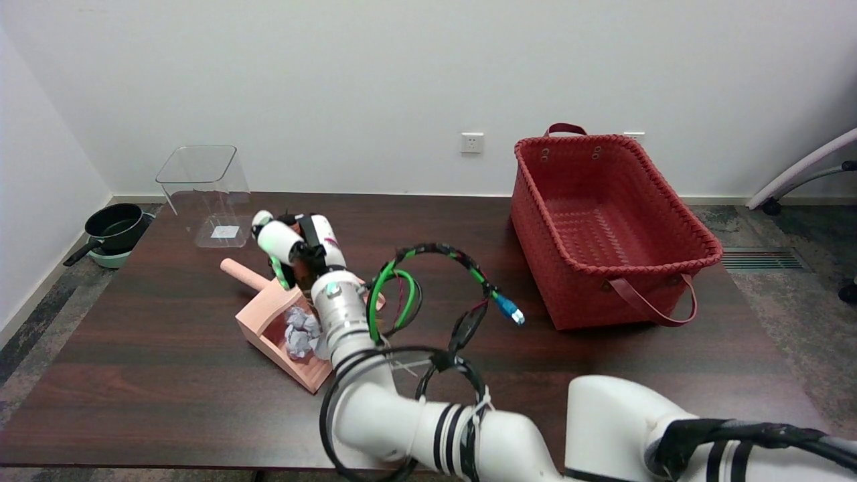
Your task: Sweep the paper ball into the dustpan.
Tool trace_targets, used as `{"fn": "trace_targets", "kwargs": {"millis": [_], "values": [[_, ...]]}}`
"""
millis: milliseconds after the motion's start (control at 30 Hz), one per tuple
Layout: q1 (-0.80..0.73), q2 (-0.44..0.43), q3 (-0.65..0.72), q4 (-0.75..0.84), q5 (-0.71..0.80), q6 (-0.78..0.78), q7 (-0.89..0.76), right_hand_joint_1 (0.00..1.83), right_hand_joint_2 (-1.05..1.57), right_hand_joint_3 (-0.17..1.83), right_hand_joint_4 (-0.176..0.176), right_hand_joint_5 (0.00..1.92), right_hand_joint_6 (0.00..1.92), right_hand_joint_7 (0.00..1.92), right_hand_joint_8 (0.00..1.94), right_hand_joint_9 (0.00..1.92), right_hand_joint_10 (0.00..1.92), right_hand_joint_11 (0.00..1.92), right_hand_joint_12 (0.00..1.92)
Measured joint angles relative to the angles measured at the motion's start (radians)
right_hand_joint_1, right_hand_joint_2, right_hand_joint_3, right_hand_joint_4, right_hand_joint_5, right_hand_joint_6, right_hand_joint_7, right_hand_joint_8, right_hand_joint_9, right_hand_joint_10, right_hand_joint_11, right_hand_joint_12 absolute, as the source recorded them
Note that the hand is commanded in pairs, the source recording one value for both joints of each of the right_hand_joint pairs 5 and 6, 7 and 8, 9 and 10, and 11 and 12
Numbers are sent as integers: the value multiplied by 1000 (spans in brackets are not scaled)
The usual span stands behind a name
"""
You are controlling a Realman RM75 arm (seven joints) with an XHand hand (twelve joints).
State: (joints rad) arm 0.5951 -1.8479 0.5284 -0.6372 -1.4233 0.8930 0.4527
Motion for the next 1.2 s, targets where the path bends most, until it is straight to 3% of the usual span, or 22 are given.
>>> {"fn": "trace_targets", "kwargs": {"millis": [567, 1200], "values": [[114, 101, 29, -134, 104, -137, 159, 587, 1571, 952, 0, 1920, 1920, 1920, 1920, 1920, 1920, 1844, 1844], [59, 303, 40, -392, 74, -57, 198, 708, 1571, 979, 0, 1920, 1920, 1920, 1920, 1920, 1920, 1821, 1821]]}}
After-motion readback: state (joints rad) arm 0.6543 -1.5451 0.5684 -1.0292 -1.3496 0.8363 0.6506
